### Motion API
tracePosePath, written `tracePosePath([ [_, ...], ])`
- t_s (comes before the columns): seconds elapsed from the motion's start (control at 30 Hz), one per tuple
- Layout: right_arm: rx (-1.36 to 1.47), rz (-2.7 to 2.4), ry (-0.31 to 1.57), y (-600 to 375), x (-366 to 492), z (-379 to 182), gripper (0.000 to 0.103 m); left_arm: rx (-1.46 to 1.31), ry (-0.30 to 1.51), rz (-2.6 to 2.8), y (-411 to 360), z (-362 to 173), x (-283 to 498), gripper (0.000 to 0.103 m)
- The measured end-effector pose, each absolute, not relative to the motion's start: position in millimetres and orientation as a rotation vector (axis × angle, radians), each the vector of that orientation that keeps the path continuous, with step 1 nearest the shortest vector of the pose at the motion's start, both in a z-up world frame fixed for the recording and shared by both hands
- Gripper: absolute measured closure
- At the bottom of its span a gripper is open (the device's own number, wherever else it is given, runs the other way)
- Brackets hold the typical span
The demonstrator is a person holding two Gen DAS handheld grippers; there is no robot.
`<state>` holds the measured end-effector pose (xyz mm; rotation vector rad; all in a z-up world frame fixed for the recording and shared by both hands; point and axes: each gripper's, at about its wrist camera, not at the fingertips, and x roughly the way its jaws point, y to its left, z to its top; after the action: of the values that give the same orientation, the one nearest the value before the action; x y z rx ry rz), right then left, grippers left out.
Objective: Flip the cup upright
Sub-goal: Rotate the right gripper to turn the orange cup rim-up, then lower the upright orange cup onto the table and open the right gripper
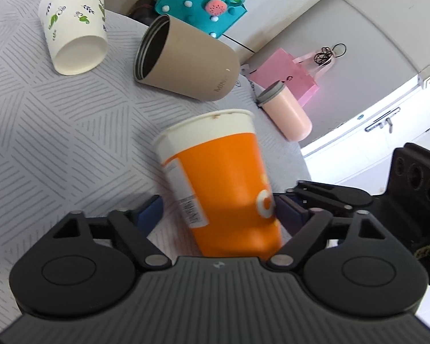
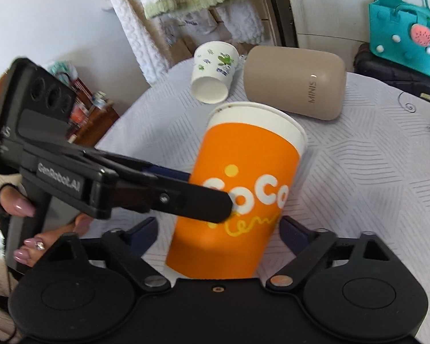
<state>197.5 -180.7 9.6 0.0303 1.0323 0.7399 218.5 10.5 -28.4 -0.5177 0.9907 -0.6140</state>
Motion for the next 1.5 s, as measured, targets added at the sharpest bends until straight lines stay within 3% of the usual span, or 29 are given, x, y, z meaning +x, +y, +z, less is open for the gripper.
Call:
tracePosePath([
  [0.03,0.029,0.736,1.022,-181.4,197.4,10.3,0.022,-0.52,0.987,-0.618,10.6,-26.9,217.7,0.026],
  [0.8,-0.273,0.603,0.561,-161.5,145.6,41.5,0.025,-0.21,0.567,-0.683,4.8,42.8,162.7,0.035],
  [1.0,-0.171,0.574,0.523,-165.6,153.6,26.6,0.026,-0.174,0.531,-0.669,0.5,41.7,161.2,0.035],
  [1.27,-0.296,0.478,0.399,-151.3,155.9,14.0,0.026,-0.109,0.473,-0.663,-10.7,34.8,160.6,0.037],
  [1.5,-0.327,0.495,0.43,-153.3,167.7,6.6,0.026,-0.136,0.507,-0.648,-10.6,24.0,175.8,0.037],
])
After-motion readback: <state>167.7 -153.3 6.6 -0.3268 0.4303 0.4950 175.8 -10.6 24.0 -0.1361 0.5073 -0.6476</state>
